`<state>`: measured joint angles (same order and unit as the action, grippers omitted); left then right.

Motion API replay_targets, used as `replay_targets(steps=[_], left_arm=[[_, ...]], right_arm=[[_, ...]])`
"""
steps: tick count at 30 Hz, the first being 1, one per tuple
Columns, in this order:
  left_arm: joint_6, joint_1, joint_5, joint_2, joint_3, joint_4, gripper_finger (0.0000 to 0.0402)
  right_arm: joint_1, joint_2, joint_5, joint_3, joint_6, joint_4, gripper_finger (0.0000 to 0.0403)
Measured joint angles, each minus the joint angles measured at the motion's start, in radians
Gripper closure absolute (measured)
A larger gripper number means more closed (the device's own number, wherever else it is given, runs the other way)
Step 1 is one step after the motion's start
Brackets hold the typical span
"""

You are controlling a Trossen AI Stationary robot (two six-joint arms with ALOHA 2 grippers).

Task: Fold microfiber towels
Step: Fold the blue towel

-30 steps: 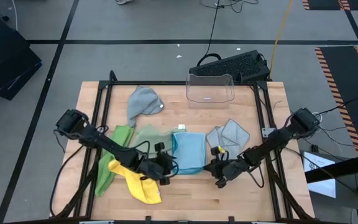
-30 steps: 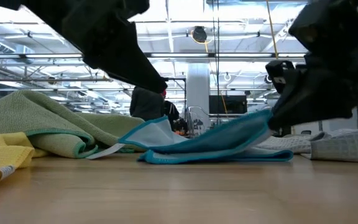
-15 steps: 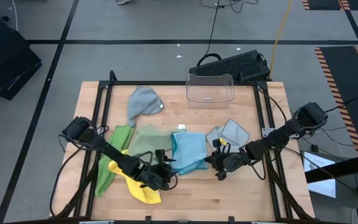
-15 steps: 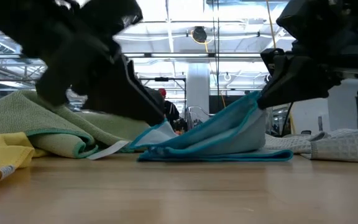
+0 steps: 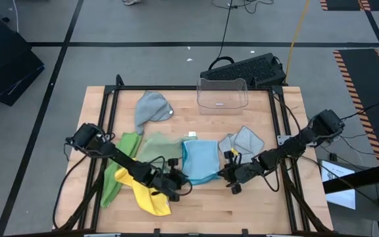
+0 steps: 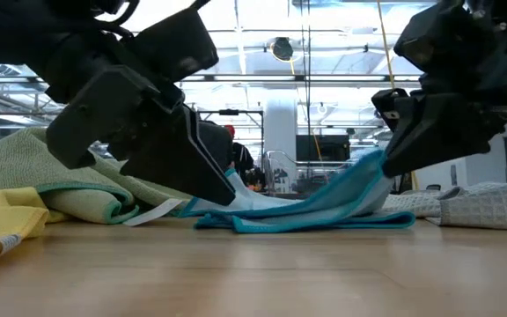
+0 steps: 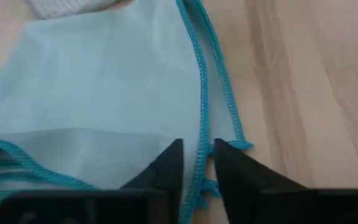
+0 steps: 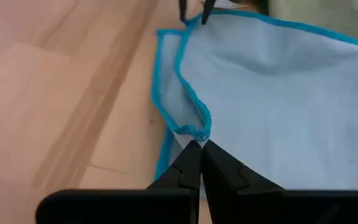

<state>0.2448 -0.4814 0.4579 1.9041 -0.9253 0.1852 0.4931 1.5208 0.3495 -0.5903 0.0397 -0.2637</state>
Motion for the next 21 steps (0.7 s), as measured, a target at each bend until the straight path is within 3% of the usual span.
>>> replay_targets(steps=[4, 7, 12, 16, 21], left_arm=[[-0.008, -0.001, -0.016, -0.041, 0.000, -0.029, 0.0387], [-0.007, -0.011, -0.020, -0.094, -0.003, -0.083, 0.0389], [0.014, -0.042, -0.009, -0.100, -0.002, -0.215, 0.0305], [0.002, -0.046, 0.015, -0.055, 0.001, -0.229, 0.0227], [-0.052, -0.037, 0.069, -0.021, -0.001, -0.186, 0.0186]], right_arm=[[0.006, 0.000, -0.016, 0.000, 0.005, 0.000, 0.0399], [0.013, 0.000, -0.014, 0.011, 0.004, -0.022, 0.0399], [0.018, 0.000, -0.040, 0.040, 0.051, -0.071, 0.0398], [0.031, 0.000, -0.040, 0.069, 0.036, -0.157, 0.0398], [0.031, 0.017, -0.039, 0.081, 0.015, -0.210, 0.0398]])
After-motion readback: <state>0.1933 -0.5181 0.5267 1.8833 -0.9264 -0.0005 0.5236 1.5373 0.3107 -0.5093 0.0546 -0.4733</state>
